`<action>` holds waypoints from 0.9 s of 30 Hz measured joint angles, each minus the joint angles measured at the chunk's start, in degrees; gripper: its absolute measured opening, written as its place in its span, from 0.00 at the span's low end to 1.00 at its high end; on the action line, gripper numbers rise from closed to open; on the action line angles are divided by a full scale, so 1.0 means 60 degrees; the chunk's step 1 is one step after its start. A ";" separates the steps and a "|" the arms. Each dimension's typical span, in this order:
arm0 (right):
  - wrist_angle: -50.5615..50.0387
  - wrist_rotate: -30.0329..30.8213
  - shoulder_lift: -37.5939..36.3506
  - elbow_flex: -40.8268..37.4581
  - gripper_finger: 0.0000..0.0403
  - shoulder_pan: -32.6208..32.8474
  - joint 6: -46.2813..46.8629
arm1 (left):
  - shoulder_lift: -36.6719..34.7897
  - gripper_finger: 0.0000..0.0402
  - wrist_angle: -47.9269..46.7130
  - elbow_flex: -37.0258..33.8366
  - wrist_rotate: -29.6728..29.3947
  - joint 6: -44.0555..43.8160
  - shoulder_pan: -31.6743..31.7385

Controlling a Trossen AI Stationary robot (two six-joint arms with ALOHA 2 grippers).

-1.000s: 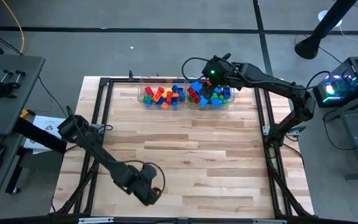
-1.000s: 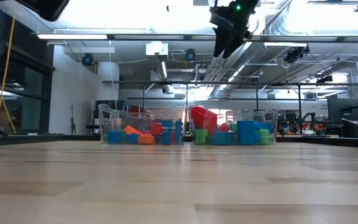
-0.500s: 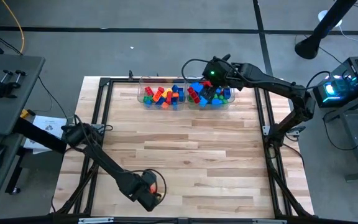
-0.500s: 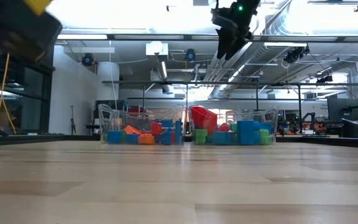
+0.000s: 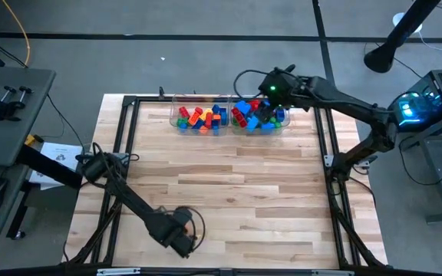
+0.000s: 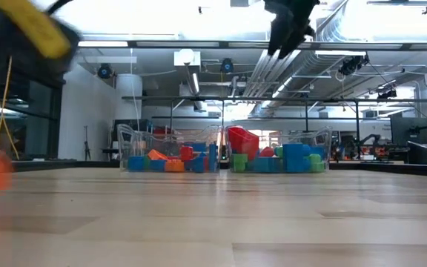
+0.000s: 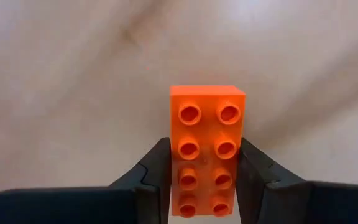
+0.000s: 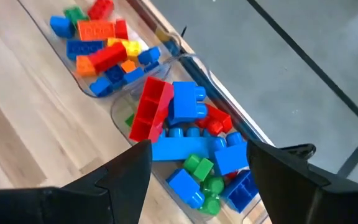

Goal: Sort blocks by size
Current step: Put the orange lego piece into the left transparent bin

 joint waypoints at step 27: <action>-0.2756 0.4421 -0.1869 0.0000 0.64 0.7392 0.9271 | -0.5227 0.22 0.8024 -0.3509 0.2626 1.1612 1.1678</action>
